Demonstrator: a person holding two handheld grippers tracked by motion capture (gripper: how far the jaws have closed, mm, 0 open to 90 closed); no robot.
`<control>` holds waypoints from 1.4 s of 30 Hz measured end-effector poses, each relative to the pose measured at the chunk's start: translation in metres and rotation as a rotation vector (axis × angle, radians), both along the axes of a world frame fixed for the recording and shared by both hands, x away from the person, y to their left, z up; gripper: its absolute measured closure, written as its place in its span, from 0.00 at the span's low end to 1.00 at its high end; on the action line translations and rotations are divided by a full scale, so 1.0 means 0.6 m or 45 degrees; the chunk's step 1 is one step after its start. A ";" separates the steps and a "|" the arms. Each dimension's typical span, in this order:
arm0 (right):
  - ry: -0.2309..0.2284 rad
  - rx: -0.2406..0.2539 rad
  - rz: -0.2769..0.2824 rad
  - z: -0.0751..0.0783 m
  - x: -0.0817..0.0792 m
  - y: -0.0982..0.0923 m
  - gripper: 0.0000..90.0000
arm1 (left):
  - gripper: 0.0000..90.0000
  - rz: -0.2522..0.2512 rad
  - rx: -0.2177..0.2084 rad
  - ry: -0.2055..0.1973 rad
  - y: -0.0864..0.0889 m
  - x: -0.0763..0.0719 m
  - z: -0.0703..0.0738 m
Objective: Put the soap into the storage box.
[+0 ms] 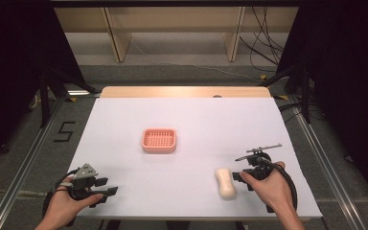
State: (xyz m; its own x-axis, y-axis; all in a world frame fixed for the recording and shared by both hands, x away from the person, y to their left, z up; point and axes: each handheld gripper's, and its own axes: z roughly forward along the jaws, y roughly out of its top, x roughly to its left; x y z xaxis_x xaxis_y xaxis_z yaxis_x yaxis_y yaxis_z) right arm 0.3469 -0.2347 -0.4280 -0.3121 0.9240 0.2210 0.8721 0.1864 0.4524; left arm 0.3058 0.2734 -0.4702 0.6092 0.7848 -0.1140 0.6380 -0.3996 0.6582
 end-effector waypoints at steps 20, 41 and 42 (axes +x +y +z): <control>0.332 -0.193 -0.007 0.007 0.039 0.080 0.51 | 0.46 -0.003 -0.006 0.000 0.001 0.003 -0.006; 0.458 -0.213 -0.008 -0.035 0.057 0.110 0.48 | 0.45 -0.013 -0.004 0.011 0.000 0.003 -0.009; 0.458 -0.213 -0.008 -0.035 0.057 0.110 0.48 | 0.45 -0.013 -0.004 0.011 0.000 0.003 -0.009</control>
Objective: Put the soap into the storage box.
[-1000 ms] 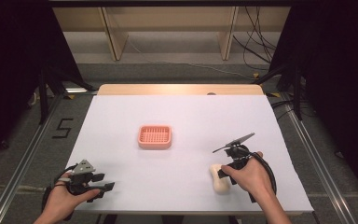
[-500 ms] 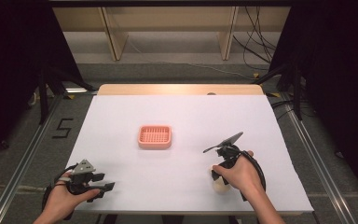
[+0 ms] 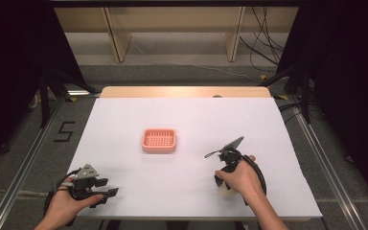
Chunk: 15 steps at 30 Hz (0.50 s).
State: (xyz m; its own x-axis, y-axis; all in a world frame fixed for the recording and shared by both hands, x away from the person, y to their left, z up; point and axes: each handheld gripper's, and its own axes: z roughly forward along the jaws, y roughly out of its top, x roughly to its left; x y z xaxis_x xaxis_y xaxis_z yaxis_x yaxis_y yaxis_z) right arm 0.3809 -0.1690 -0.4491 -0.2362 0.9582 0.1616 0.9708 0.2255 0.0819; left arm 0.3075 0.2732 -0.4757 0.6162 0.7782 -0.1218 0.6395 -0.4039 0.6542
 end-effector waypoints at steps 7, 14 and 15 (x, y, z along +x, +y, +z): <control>-0.031 -0.067 0.090 -0.007 0.003 0.007 0.55 | 0.46 0.005 0.004 -0.001 -0.001 0.000 -0.001; -0.038 -0.066 0.239 -0.008 0.006 0.008 0.56 | 0.46 -0.010 -0.013 0.007 -0.003 -0.001 -0.001; -0.049 -0.065 0.253 -0.009 0.006 0.008 0.56 | 0.46 -0.006 -0.017 0.003 -0.004 -0.001 -0.001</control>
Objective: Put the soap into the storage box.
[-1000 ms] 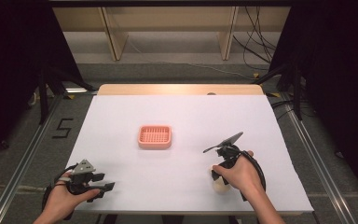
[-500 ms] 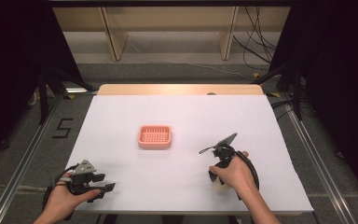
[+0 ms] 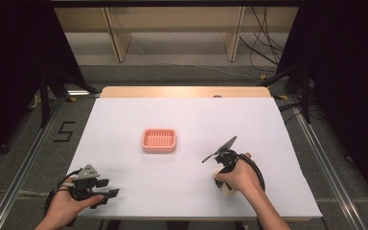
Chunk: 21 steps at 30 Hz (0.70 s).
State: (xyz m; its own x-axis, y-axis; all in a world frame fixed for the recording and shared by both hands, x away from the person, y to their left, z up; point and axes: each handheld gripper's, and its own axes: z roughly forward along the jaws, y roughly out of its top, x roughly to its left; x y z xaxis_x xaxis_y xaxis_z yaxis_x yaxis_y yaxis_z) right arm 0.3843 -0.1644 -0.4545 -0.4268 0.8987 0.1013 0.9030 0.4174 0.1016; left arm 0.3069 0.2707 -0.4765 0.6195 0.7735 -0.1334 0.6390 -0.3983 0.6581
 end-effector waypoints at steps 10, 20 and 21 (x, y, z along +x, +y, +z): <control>0.014 0.048 0.134 0.003 0.003 0.000 0.56 | 0.46 -0.005 0.009 0.003 0.001 0.000 0.001; -0.065 0.061 0.373 0.018 -0.001 0.002 0.56 | 0.46 -0.004 0.007 -0.001 0.002 0.000 0.001; -0.074 0.061 0.406 0.019 0.000 0.000 0.56 | 0.46 -0.004 0.007 -0.001 0.002 0.000 0.001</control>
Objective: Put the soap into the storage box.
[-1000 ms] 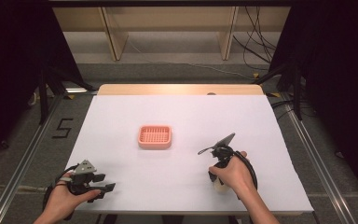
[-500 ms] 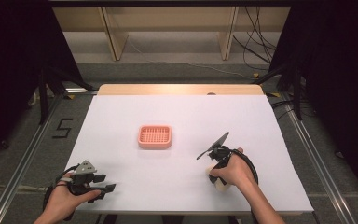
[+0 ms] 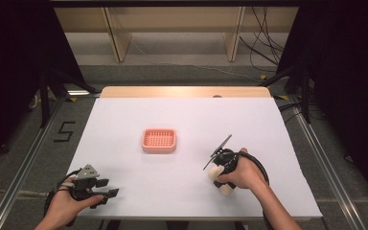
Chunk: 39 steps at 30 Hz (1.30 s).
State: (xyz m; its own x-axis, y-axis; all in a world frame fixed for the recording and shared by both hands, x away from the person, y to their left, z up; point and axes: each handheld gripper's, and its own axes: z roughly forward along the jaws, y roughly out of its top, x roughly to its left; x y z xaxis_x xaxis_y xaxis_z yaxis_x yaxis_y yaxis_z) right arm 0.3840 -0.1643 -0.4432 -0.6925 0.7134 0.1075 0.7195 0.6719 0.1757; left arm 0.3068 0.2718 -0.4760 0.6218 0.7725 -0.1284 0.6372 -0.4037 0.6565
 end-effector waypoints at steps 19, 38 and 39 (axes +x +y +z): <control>-0.149 0.113 0.063 0.023 0.005 -0.012 0.56 | 0.46 -0.004 0.004 -0.001 0.000 0.000 0.000; -0.409 0.302 0.015 0.038 0.019 0.002 0.56 | 0.46 -0.001 0.004 -0.010 0.000 0.000 0.000; -0.430 0.307 0.023 0.038 0.020 0.003 0.56 | 0.46 -0.002 0.005 -0.011 0.000 0.000 0.000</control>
State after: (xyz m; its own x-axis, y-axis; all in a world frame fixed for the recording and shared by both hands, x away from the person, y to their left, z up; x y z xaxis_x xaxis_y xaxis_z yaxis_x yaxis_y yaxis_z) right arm 0.3963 -0.1626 -0.4205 -0.7297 0.6829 0.0344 0.5829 0.5949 0.5535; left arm 0.3067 0.2719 -0.4762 0.6238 0.7723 -0.1200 0.6310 -0.4071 0.6603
